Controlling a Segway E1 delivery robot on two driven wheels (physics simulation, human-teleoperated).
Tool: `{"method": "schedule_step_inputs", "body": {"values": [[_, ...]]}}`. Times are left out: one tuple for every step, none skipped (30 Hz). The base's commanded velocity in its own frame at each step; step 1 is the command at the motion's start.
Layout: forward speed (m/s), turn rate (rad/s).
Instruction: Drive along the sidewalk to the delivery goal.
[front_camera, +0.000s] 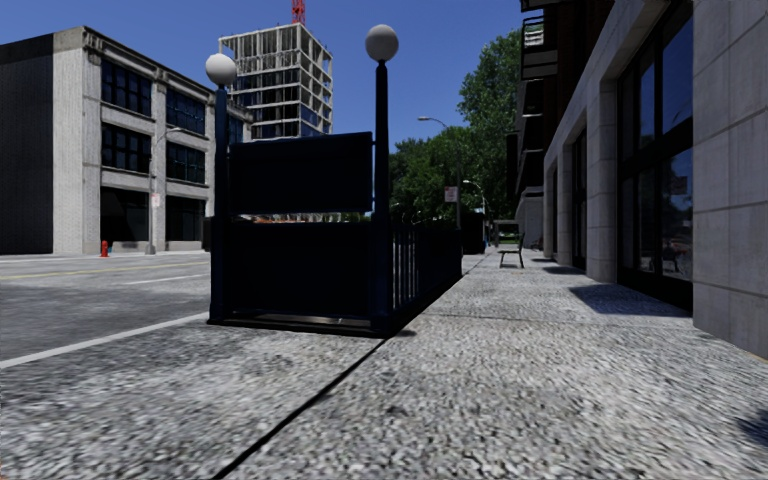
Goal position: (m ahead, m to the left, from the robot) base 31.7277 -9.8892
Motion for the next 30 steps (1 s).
{"method": "schedule_step_inputs", "body": {"values": [[1.94,-0.25],[1.94,-0.31],[1.94,-0.32],[1.94,-0.34],[1.94,-0.34],[1.94,-0.35],[1.94,-0.36],[1.94,-0.36],[1.94,-0.41],[1.94,-0.48],[1.94,-0.56],[1.94,-0.56],[1.94,-0.58],[1.94,-0.58],[1.94,-0.58],[1.94,-0.58],[1.94,-0.58],[1.94,-0.58],[1.94,-0.58],[1.94,-0.58],[1.94,-0.58],[1.94,-0.58],[1.94,-0.58],[1.94,-0.58],[1.94,-0.58],[1.94,-0.58],[1.94,-0.58],[1.94,-0.55],[1.94,-0.41],[1.94,-0.35]]}}
